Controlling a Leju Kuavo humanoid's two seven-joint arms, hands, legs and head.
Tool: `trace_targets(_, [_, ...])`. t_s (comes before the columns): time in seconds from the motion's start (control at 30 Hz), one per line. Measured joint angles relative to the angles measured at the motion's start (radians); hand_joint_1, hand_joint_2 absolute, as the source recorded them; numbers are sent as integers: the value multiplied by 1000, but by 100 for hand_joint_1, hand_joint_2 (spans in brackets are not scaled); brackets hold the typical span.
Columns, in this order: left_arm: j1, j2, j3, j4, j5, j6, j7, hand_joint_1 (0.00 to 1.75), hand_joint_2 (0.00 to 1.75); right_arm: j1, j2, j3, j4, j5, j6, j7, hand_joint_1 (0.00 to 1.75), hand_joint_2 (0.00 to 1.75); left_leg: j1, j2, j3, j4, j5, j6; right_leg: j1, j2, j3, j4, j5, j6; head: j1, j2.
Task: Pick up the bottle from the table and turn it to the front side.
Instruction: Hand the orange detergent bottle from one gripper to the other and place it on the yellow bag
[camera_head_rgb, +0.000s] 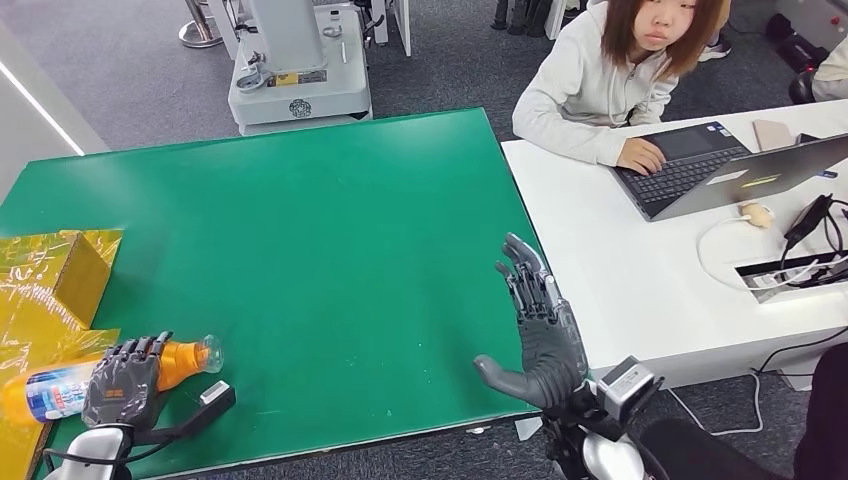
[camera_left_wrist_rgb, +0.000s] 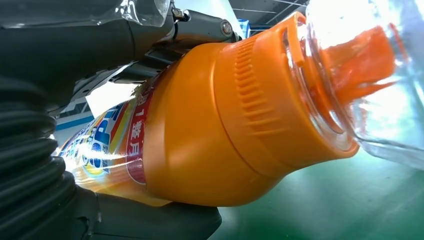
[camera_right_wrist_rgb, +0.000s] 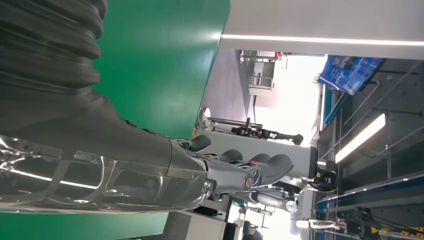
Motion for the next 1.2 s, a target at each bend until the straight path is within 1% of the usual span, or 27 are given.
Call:
trace_targets(0.17, [-27, -5, -27, 31, 0, -3, 25, 175, 175, -4, 0, 10, 11, -4, -4, 1, 0, 175, 0, 0, 0, 0, 0, 0, 0, 0, 0, 0, 0, 0, 0, 0])
trace_targets(0.2, [-40, -6, -38, 47, 0, -3, 28, 171, 175, -5, 0, 14, 15, -5, -8, 1, 0, 175, 0, 0, 0, 0, 0, 0, 0, 0, 0, 0, 0, 0, 0, 0])
trace_targets(0.23, [-55, -8, -49, 66, 0, -4, 27, 140, 175, -6, 0, 19, 18, -5, -12, 1, 0, 175, 0, 0, 0, 0, 0, 0, 0, 0, 0, 0, 0, 0, 0, 0])
trace_targets(0.3, [-84, -12, -68, 106, 0, -7, 19, 52, 175, -7, 0, 29, 23, -5, -21, 3, 0, 175, 0, 0, 0, 0, 0, 0, 0, 0, 0, 0, 0, 0, 0, 0])
trace_targets(0.33, [-97, -14, -75, 124, 0, -8, 14, 12, 175, -7, 0, 32, 24, -5, -24, 6, 0, 175, 0, 0, 0, 0, 0, 0, 0, 0, 0, 0, 0, 0, 0, 0])
trace_targets(0.37, [-108, -16, -81, 141, 1, -9, 10, 0, 175, -7, 0, 35, 24, -3, -27, 10, 0, 175, 0, 0, 0, 0, 0, 0, 0, 0, 0, 0, 0, 0, 0, 0])
trace_targets(0.6, [-144, -23, -89, 207, 0, 21, -12, 0, 175, -15, 0, 50, 29, 5, -33, 34, 0, 175, 0, 0, 0, 0, 0, 0, 0, 0, 0, 0, 0, 0, 0, 0])
trace_targets(0.83, [-145, -24, -89, 229, 0, 46, -34, 0, 175, -12, 9, 52, 35, 15, -38, 34, 0, 175, 0, 0, 1, 0, 0, 0, 0, 0, 0, 0, 0, 0, 0, 0])
trace_targets(1.1, [-144, -33, -89, 230, 0, 52, -33, 0, 175, -6, 23, 51, 35, 18, -40, 45, 0, 175, 0, 0, 1, 0, 0, 0, 0, 0, 1, 0, 0, 0, 0, 0])
trace_targets(1.2, [-138, -37, -84, 230, 33, 81, -70, 0, 175, 8, 24, 51, 35, 22, -41, 44, 0, 175, 0, 0, 1, 0, 0, 0, 0, -1, 1, 0, 0, 0, 0, 0])
